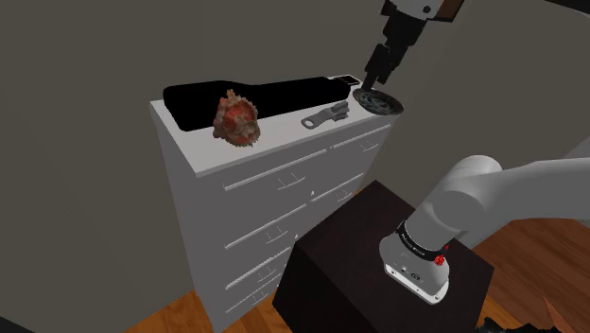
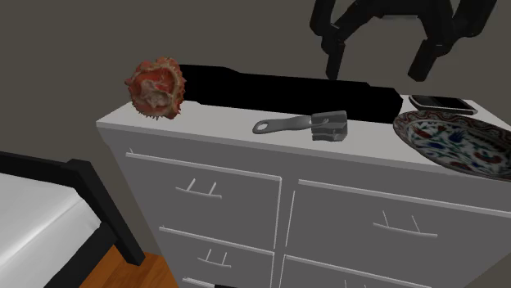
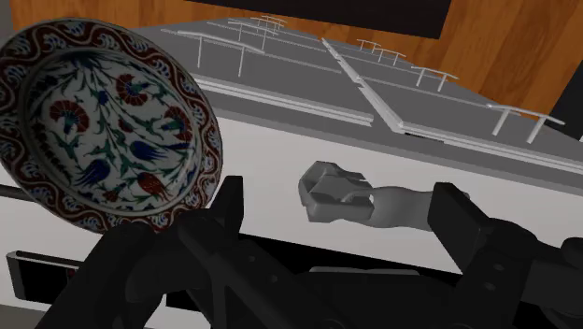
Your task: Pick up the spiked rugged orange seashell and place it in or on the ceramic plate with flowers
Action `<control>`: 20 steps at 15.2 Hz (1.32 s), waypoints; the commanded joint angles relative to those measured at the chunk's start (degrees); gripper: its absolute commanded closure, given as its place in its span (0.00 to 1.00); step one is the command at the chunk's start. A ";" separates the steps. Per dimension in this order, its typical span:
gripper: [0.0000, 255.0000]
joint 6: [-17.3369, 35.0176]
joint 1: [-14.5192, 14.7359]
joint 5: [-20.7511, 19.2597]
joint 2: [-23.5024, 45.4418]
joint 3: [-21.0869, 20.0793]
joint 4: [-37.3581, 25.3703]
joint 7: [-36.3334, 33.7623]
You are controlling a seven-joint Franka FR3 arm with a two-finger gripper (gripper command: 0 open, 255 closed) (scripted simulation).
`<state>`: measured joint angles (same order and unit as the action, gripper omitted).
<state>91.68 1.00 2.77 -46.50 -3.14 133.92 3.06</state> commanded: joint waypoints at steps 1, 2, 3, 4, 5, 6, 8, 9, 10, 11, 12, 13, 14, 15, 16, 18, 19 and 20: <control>0.00 0.00 0.00 0.00 0.00 0.00 0.00 0.00; 0.00 -0.38 0.00 0.73 0.99 -1.73 -0.92 -2.52; 0.00 -0.75 -0.05 1.44 2.09 -3.45 -1.94 -5.02; 0.00 -1.10 -0.12 2.10 3.30 -5.15 -3.07 -7.52; 0.00 -1.45 -0.23 2.72 4.63 -6.82 -4.30 -10.03; 0.00 -1.80 -0.38 3.28 6.05 -8.49 -5.62 -12.53; 0.00 -2.48 -0.76 4.21 9.21 -11.76 -8.57 -17.57; 0.00 -2.83 -1.01 4.56 10.94 -13.37 -10.18 -20.11; 0.00 -3.18 -1.30 4.85 12.77 -15.00 -11.89 -22.66; 0.00 -3.55 -1.58 5.03 14.69 -16.59 -13.70 -25.25; 0.00 -3.92 -1.91 5.13 16.72 -18.20 -15.60 -27.86; 0.00 -4.31 -2.21 5.11 18.85 -19.77 -17.59 -30.52; 0.00 -4.72 -2.53 4.98 21.10 -21.36 -19.68 -33.21; 0.00 -5.15 -2.87 4.74 23.45 -22.97 -21.87 -35.95; 0.00 -5.62 -3.16 4.35 25.93 -24.55 -24.17 -38.75; 0.00 -6.67 -3.61 3.13 31.30 -27.72 -29.09 -44.53; 0.00 -7.28 -3.69 2.27 34.21 -29.26 -31.73 -47.53; 0.00 -7.96 -3.65 1.22 37.28 -30.75 -34.50 -50.60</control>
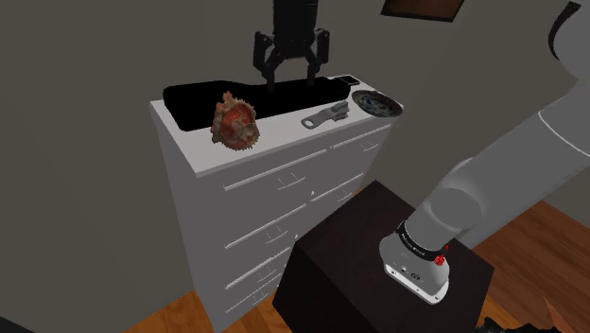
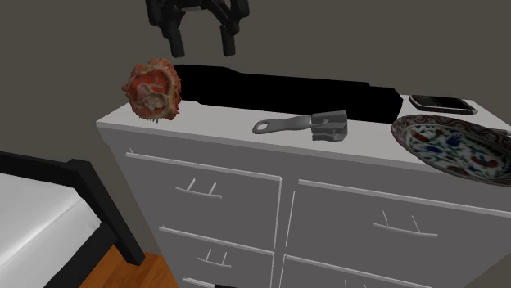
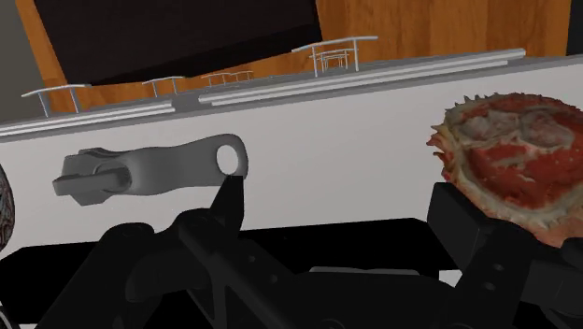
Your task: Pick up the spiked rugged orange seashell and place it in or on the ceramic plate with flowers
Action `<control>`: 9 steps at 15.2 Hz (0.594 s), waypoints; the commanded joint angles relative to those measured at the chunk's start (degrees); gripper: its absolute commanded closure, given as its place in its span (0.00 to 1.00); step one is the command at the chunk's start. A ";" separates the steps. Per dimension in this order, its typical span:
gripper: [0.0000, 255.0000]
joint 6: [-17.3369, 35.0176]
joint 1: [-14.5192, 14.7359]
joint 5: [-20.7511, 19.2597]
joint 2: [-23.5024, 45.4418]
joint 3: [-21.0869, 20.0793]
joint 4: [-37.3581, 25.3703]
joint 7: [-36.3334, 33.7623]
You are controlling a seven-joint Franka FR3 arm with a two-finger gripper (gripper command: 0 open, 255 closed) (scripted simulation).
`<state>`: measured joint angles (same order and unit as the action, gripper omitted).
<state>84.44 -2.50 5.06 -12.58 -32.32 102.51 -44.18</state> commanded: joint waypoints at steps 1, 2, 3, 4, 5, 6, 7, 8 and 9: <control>0.00 -1.49 0.06 -2.31 6.61 -3.00 -6.02 -6.48; 0.00 -2.37 0.52 -3.72 10.01 -4.30 -9.10 -9.66; 0.00 -3.39 1.22 -5.31 13.57 -5.44 -12.37 -12.85; 0.00 -4.55 2.26 -7.02 17.26 -6.36 -15.85 -16.01; 0.00 -5.89 3.67 -8.82 21.05 -6.98 -19.58 -19.07; 0.00 -7.41 5.32 -10.67 24.93 -7.43 -23.60 -22.01; 0.00 -9.14 7.34 -12.52 28.86 -7.56 -27.97 -24.75; 0.00 -9.18 7.65 -12.48 28.92 -7.23 -28.10 -24.76; 0.00 -8.15 7.35 -12.09 28.28 -7.09 -26.56 -24.55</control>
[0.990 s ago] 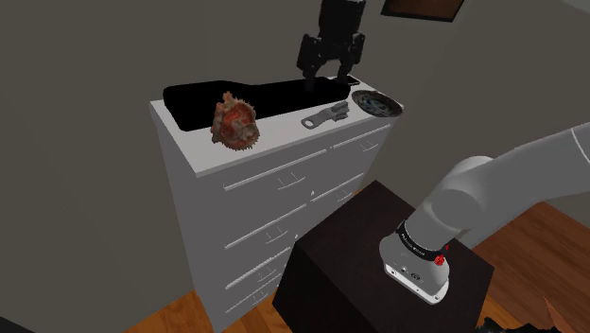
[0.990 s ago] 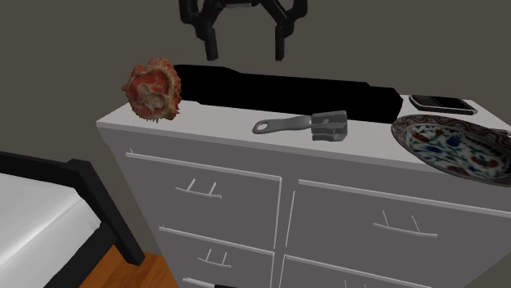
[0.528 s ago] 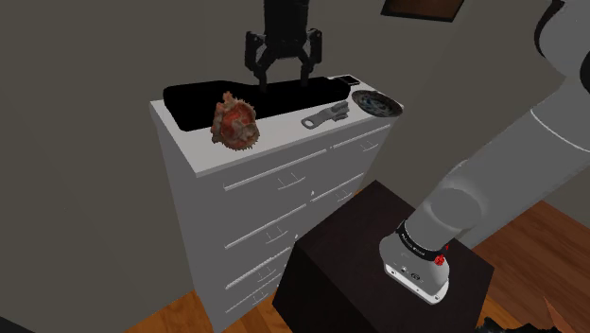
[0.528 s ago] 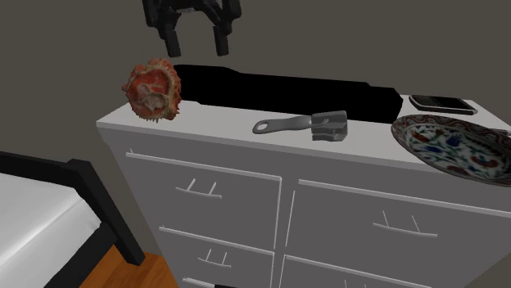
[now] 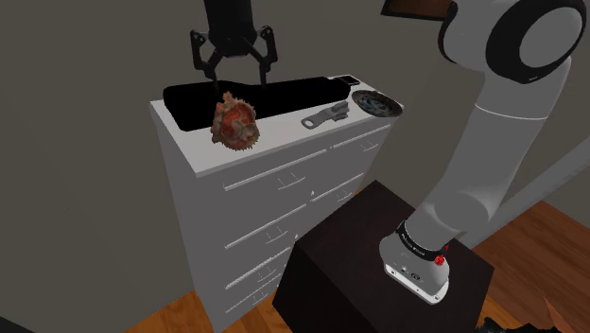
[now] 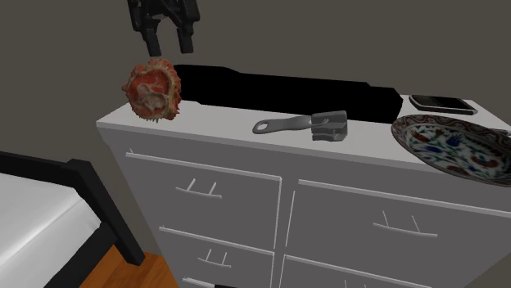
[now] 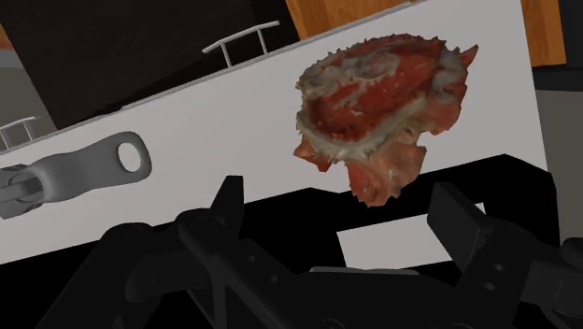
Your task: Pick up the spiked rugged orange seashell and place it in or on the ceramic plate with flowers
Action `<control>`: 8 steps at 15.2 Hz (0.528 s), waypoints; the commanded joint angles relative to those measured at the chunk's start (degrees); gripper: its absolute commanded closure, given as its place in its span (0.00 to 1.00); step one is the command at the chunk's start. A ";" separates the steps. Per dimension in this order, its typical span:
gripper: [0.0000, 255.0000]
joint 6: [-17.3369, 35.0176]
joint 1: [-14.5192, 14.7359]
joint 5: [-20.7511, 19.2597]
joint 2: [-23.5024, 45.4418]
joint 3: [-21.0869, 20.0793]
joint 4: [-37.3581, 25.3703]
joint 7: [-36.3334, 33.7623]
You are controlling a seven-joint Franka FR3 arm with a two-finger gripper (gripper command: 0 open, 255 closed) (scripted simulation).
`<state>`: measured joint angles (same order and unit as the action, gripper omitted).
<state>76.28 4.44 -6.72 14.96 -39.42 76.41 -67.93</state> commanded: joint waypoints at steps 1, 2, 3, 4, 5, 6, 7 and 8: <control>0.00 1.02 0.05 0.05 0.13 0.05 1.06 -0.61; 0.00 1.99 -0.29 0.35 -0.41 0.07 2.47 -0.44; 0.00 2.95 -0.61 0.65 -0.94 0.09 3.87 -0.27; 0.00 3.90 -0.91 0.93 -1.45 0.11 5.23 -0.10; 0.00 4.83 -1.18 1.19 -1.93 0.13 6.55 0.06; 0.00 6.26 -1.58 1.58 -2.64 0.16 8.57 0.30; 0.00 6.26 -1.57 1.58 -2.64 0.17 8.57 0.31; 0.00 6.26 -1.57 1.58 -2.64 0.17 8.57 0.31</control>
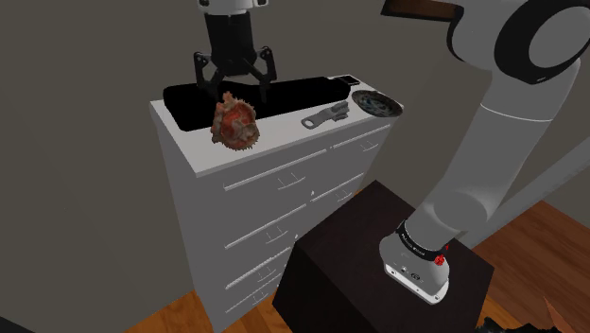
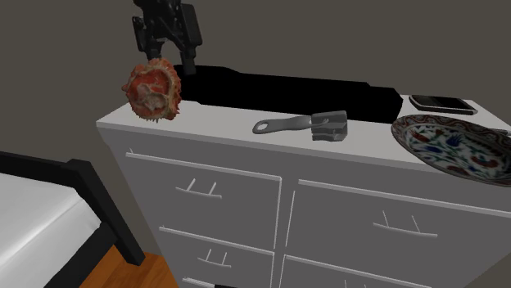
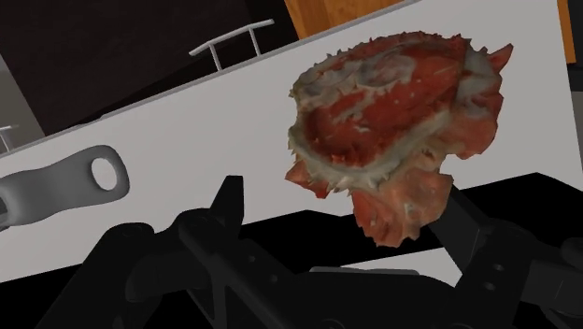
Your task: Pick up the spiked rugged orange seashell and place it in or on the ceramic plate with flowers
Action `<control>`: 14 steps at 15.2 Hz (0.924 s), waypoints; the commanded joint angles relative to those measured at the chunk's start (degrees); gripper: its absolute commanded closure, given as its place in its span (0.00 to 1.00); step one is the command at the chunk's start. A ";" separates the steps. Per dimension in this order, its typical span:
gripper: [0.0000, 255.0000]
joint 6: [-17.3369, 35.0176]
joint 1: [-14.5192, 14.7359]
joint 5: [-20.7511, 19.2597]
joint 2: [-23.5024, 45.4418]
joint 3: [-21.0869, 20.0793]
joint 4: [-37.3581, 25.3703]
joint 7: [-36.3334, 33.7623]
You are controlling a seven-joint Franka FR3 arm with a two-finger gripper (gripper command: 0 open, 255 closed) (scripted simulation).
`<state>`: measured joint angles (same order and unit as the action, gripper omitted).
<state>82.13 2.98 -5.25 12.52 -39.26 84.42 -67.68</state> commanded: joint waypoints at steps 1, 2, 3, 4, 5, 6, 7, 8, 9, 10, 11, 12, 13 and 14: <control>0.00 0.42 -0.11 0.11 -0.21 0.01 0.56 0.06; 0.00 0.41 -0.11 0.11 -0.21 0.01 0.56 0.06; 0.00 0.41 -0.11 0.11 -0.21 0.01 0.56 0.06; 0.00 0.41 -0.11 0.11 -0.21 0.01 0.56 0.06; 0.00 0.41 -0.11 0.11 -0.21 0.01 0.56 0.06; 0.00 0.41 -0.11 0.11 -0.21 0.01 0.56 0.06; 1.00 0.41 -0.11 0.11 -0.21 0.01 0.56 0.06; 1.00 0.42 -0.11 0.11 -0.21 0.01 0.56 0.07; 1.00 0.42 -0.11 0.11 -0.21 0.01 0.57 0.07; 1.00 0.43 -0.11 0.11 -0.20 0.02 0.57 0.07; 1.00 0.42 -0.09 0.10 -0.18 0.01 0.54 0.05; 1.00 0.41 -0.09 0.10 -0.18 0.01 0.53 0.04; 1.00 0.40 -0.10 0.10 -0.19 0.01 0.52 0.05; 1.00 0.38 -0.09 0.10 -0.18 0.01 0.51 0.04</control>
<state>82.56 2.87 -5.16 12.30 -39.24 84.88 -67.63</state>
